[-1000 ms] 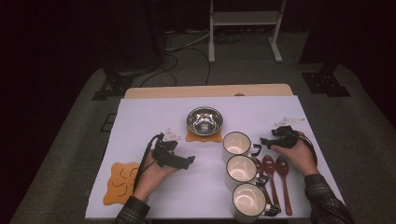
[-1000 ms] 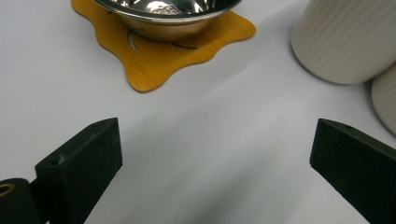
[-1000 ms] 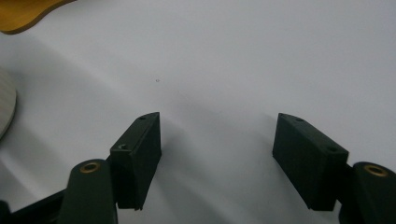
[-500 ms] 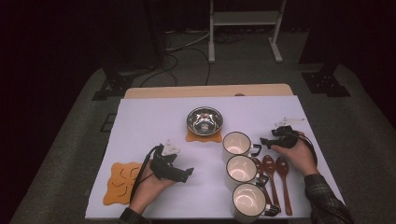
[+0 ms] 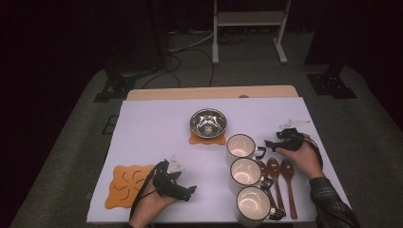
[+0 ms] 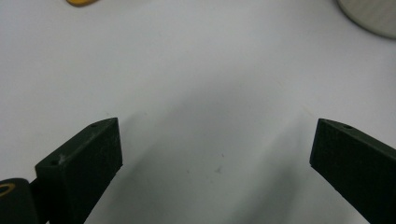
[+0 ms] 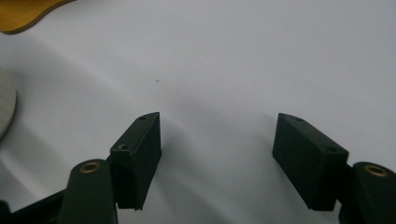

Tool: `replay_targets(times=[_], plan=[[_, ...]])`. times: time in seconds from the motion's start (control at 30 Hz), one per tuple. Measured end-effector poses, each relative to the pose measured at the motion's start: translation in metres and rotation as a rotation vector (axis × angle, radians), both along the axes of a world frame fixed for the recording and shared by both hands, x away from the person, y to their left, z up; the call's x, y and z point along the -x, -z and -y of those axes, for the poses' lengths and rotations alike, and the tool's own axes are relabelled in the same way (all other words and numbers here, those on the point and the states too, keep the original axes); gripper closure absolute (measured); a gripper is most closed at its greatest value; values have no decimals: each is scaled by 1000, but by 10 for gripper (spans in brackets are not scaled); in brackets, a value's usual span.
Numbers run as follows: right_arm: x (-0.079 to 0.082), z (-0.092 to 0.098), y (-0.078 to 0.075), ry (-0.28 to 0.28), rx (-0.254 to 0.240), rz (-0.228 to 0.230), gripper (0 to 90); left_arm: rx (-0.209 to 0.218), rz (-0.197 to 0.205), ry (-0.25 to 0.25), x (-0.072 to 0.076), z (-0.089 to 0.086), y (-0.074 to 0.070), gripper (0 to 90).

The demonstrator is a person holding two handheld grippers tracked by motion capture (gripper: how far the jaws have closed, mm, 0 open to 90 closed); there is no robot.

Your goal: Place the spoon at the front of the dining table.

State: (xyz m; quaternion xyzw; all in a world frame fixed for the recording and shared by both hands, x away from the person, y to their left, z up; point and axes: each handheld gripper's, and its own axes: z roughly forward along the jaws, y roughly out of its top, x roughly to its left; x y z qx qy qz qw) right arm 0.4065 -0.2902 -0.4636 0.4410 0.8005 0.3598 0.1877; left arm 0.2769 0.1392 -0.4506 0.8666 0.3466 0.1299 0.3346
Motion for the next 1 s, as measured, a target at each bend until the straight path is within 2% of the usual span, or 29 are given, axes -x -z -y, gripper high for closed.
replay_targets(times=[0.3, 0.67, 1.0], plan=[[0, 0, 0, 0, 0, 0, 305, -29, -1, 1, 11, -4, 6, 15], [0, 0, 0, 0, 1, -1, 305, 24, 59, -6, 18, -8, 13, 8], [0, -1, -2, 5, 6, -8, 313, 30, 62, -5, 18, -9, 14, 8]])
